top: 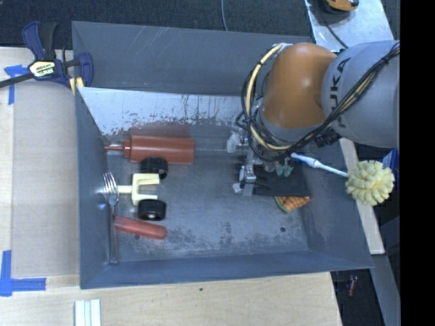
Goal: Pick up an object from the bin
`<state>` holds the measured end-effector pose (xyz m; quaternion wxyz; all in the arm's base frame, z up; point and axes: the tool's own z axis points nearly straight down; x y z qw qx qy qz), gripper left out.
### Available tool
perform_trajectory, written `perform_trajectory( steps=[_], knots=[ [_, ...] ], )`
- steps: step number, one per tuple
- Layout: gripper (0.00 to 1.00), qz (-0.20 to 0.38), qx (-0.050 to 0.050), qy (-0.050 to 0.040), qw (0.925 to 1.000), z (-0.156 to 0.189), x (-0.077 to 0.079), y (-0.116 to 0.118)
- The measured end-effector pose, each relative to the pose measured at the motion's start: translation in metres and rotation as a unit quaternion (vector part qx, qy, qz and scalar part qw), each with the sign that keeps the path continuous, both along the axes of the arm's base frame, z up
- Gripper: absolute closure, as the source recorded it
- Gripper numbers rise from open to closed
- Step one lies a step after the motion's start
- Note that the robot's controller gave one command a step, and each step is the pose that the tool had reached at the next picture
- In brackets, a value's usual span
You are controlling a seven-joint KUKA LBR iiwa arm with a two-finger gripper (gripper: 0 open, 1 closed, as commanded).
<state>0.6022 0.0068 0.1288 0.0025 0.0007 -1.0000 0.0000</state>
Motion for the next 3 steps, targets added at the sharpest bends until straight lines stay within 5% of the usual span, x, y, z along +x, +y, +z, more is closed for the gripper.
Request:
perform_trajectory(
  steps=[2,3],
  knots=[
    [0.0,-0.003,0.001,-0.0034,1.0,0.004,0.001,-0.014],
    [0.0,0.106,0.0,-0.006,0.9944,-0.011,0.011,-0.013]
  ],
)
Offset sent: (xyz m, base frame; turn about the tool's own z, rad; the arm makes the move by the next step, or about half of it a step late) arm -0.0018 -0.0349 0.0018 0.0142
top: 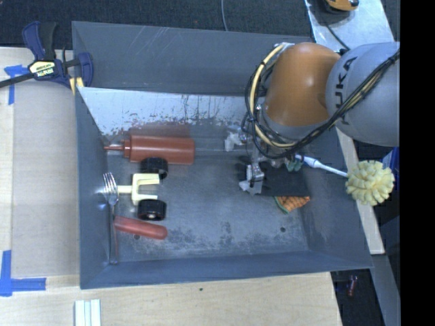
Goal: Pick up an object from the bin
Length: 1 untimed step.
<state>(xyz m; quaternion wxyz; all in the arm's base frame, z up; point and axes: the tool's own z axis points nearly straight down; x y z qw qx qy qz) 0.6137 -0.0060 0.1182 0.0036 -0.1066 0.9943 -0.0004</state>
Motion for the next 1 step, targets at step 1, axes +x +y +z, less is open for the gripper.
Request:
perform_trajectory(
  steps=[1],
  knots=[
    [0.0,-0.014,0.0,0.0007,0.9999,-0.0226,0.0034,-0.0313]
  ],
)
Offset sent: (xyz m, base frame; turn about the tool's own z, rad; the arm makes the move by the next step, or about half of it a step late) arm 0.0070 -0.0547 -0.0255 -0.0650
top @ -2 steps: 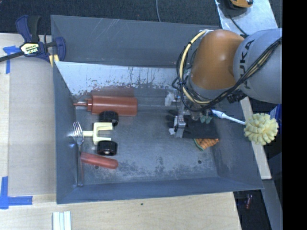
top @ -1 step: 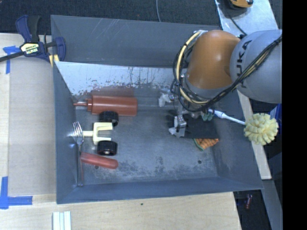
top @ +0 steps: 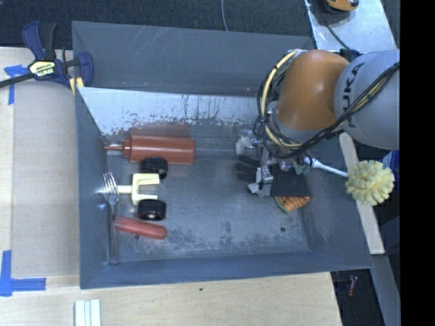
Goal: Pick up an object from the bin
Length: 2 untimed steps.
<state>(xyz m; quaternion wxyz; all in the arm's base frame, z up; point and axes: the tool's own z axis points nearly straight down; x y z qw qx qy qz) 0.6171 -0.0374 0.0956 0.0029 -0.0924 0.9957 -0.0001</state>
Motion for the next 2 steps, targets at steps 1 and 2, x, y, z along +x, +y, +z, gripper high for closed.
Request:
perform_trajectory(
  steps=[1,2],
  knots=[
    [0.0,-0.058,0.001,-0.0025,0.9983,-0.003,0.003,-0.016],
    [1.0,-0.125,0.001,-0.0007,0.9921,-0.024,0.003,-0.046]
  ],
)
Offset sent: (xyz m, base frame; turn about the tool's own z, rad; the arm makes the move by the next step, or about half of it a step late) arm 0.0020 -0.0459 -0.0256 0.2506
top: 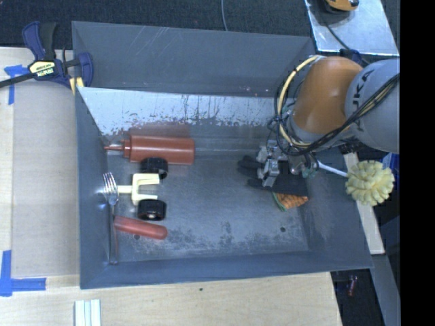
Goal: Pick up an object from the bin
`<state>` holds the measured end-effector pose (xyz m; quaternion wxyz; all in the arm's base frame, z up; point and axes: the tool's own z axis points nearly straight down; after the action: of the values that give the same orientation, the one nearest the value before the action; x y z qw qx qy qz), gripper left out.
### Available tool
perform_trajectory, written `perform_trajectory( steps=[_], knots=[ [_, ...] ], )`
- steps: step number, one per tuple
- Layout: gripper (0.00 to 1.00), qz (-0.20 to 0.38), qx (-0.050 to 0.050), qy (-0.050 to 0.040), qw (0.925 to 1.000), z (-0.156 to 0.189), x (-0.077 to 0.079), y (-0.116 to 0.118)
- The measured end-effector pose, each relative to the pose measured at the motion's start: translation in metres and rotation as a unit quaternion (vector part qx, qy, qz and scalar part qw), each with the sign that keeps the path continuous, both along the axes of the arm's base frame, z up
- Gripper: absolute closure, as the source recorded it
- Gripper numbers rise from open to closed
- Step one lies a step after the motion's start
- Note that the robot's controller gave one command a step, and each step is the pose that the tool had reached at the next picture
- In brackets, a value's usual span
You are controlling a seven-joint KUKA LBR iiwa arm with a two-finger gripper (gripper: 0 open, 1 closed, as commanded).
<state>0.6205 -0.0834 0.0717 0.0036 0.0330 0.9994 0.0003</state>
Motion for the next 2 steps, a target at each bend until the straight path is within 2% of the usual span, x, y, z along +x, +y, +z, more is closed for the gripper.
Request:
perform_trajectory(
  steps=[2],
  knots=[
    [1.0,0.006,0.0,-0.0017,1.0,0.0033,0.0037,-0.0041]
  ],
)
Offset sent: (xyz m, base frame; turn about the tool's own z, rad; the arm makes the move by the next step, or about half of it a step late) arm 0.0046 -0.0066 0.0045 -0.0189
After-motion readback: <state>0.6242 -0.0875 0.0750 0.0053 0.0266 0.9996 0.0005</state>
